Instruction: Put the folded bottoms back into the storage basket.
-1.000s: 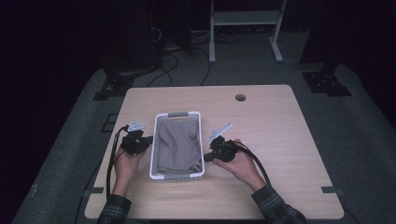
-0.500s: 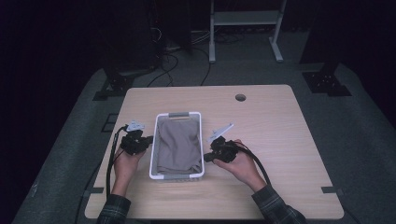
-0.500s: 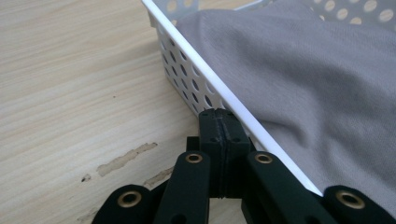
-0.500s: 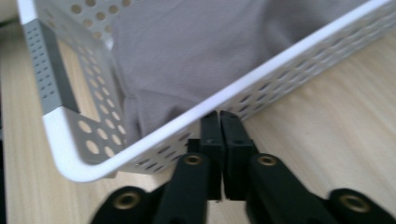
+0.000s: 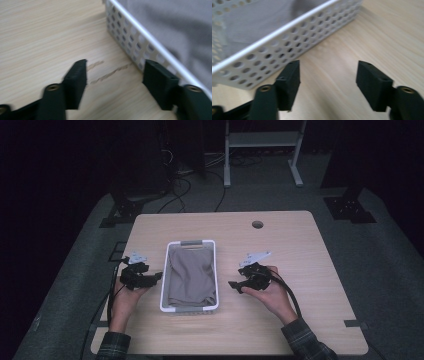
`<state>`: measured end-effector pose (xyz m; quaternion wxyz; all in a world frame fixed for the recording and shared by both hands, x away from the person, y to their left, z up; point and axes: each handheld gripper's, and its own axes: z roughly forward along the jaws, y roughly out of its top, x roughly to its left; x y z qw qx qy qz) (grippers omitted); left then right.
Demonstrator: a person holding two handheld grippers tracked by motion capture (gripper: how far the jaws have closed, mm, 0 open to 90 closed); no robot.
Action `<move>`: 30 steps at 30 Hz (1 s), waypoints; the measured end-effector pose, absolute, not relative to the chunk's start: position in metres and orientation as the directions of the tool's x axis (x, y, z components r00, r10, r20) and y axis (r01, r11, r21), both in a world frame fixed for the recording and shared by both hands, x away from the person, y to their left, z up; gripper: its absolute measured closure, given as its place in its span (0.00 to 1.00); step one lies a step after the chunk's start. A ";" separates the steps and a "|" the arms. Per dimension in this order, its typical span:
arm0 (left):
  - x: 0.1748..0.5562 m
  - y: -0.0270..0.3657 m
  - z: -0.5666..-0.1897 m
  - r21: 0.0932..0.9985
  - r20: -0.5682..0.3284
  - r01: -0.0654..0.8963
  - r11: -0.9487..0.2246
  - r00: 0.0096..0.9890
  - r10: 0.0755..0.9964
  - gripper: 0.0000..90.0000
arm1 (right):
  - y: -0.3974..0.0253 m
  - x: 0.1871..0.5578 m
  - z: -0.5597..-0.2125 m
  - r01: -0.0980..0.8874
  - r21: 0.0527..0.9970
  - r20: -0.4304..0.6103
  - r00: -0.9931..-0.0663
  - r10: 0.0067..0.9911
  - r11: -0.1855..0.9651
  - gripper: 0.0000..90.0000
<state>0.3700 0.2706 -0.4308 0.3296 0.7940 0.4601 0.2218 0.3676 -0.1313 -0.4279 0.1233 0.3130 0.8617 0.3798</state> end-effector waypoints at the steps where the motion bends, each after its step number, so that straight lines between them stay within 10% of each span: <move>1: 0.368 0.272 -0.431 0.727 0.053 0.584 -0.360 0.476 0.878 0.26 | -0.138 0.368 -0.429 0.452 0.736 0.012 -0.752 0.659 0.504 0.33; 12: 0.350 0.293 -0.447 0.685 0.090 0.612 -0.397 0.469 0.879 0.01 | -0.171 0.363 -0.446 0.517 0.687 -0.058 -0.662 0.748 0.510 0.21; 30: 0.332 0.309 -0.476 0.667 0.045 0.633 -0.394 0.494 0.868 0.00 | -0.203 0.359 -0.476 0.608 0.659 -0.009 -0.582 0.813 0.443 0.14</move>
